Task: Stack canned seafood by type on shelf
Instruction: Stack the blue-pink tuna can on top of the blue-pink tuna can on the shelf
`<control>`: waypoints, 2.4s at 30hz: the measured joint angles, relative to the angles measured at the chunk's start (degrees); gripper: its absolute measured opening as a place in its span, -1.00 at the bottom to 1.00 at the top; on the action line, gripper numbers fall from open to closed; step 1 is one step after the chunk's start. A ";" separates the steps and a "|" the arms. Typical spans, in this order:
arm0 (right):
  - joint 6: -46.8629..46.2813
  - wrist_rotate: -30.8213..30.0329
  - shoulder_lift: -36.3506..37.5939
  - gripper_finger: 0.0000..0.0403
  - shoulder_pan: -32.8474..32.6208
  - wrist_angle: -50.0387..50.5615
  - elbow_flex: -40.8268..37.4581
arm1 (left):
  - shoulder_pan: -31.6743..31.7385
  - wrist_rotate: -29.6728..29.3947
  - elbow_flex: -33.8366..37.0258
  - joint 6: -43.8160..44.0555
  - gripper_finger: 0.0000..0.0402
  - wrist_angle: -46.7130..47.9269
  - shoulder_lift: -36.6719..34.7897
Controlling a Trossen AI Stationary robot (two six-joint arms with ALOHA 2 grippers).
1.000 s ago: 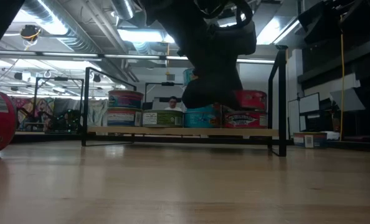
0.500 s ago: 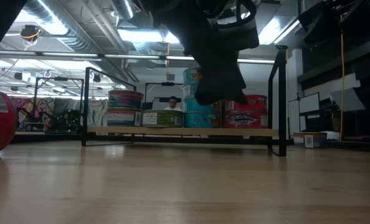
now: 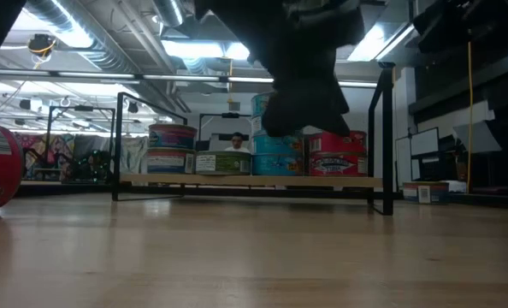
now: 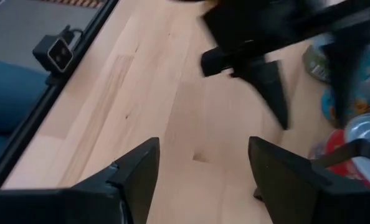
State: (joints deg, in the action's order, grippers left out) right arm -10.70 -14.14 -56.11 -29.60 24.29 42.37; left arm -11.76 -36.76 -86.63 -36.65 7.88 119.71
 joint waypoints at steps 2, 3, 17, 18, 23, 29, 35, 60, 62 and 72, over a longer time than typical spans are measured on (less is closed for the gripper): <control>-0.02 -1.72 1.43 0.22 0.00 0.37 0.00 | -1.33 -0.32 0.00 0.61 0.06 0.02 -0.28; -0.02 -2.84 2.24 0.22 0.00 0.82 0.00 | -2.01 -0.68 0.00 0.73 0.06 0.02 -0.53; -11.44 -19.71 15.54 0.22 8.90 9.42 0.00 | -8.03 -9.66 0.00 8.10 0.06 3.90 -9.50; -11.85 -19.28 16.02 0.22 10.71 9.83 0.00 | -8.03 -9.87 0.00 9.80 0.06 5.14 -10.57; -11.95 -14.88 16.95 0.22 21.05 12.38 0.00 | -7.59 -10.09 -0.02 18.99 0.06 15.95 -15.98; -9.51 -5.20 16.85 0.22 33.13 19.40 0.00 | -7.00 -10.03 -0.07 29.57 0.06 29.98 -21.60; -2.93 1.75 16.01 0.22 41.15 23.28 0.00 | -6.83 -10.03 -0.07 35.08 0.06 36.98 -23.77; 18.09 0.00 -11.73 0.22 66.12 27.26 0.00 | -6.57 -9.92 -0.07 35.29 0.06 38.40 -23.74; 18.73 -0.11 -13.04 0.22 66.81 27.19 0.00 | -6.57 -9.94 -0.07 35.33 0.06 38.40 -23.73; 20.17 -0.48 -16.80 0.22 68.78 25.04 0.00 | -6.57 -9.92 -0.07 36.60 0.06 38.39 -23.73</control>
State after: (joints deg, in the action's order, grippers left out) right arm 9.47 -14.62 -72.91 39.18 49.33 42.37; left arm -18.33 -46.68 -86.70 -0.04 46.27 95.98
